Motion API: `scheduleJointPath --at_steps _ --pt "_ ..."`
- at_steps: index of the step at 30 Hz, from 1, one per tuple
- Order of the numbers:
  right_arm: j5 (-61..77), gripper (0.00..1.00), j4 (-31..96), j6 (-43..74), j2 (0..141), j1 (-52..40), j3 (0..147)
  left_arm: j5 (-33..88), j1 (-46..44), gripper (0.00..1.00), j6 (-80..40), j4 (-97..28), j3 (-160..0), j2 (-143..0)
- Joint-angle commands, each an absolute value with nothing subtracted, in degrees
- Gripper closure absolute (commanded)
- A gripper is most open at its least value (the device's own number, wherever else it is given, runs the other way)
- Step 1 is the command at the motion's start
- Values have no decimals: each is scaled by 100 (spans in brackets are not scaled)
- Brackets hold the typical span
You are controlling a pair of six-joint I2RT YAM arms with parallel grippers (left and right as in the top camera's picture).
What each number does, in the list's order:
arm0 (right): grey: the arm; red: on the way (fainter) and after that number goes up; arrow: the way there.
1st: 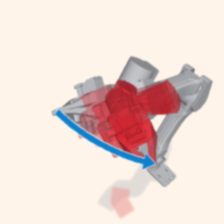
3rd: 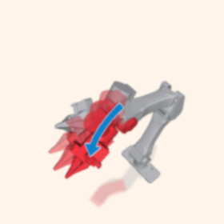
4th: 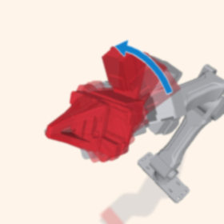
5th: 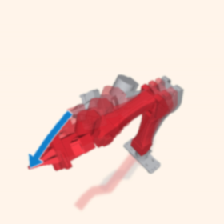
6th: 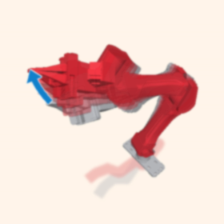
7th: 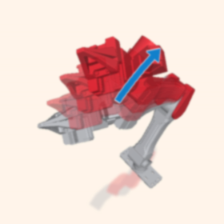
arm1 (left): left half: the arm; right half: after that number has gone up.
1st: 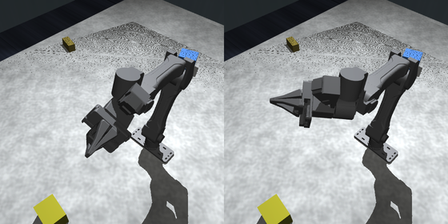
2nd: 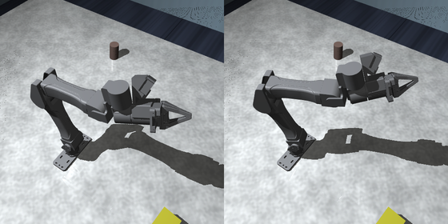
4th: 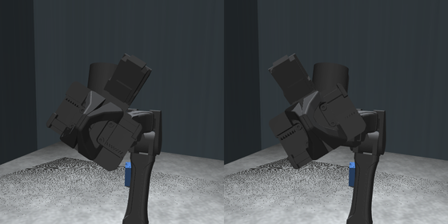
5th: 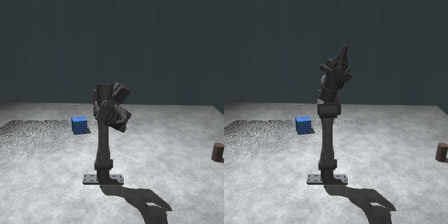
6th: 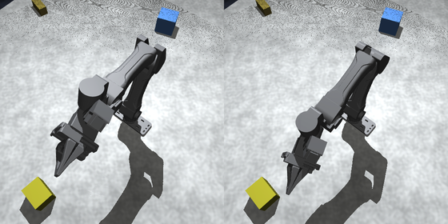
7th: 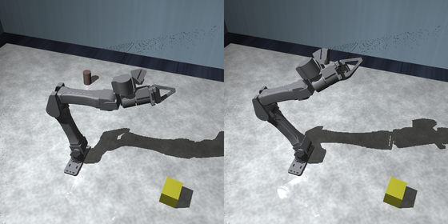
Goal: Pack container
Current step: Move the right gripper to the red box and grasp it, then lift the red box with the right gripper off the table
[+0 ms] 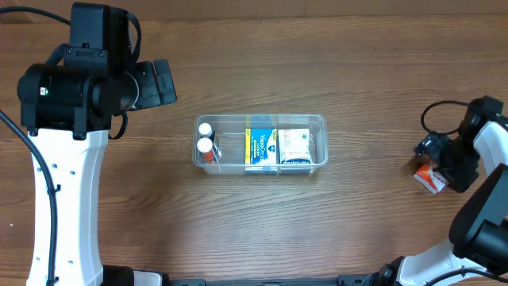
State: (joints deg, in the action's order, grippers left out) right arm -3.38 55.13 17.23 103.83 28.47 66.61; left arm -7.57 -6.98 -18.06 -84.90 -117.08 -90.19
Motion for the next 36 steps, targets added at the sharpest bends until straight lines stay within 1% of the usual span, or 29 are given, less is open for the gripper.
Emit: scheduleJointPath --at_steps 1,9,20,23,27,36 --pt "-397 0 5308 1664 10379 2864 6412 -790 -676 0 -1844 -8493 -11736 -9065" --pt "-397 0 5205 1664 10381 2864 6357 -790 -676 0 -1844 -8519 -11736 -9065" --pt "-395 0 4729 1643 10514 2869 6130 -790 -676 0 -1844 -8532 -11736 -9065" --pt "-392 6 4694 1645 10514 2869 6130 -790 -676 0 -1844 -8536 -11736 -9065" --pt "-384 19 4678 1647 10514 2869 6145 -790 -676 0 -1844 -8534 -11736 -9065" --pt "-204 20 4930 1671 10464 2829 6447 -792 -676 0 -1844 -8534 -11736 -9065"
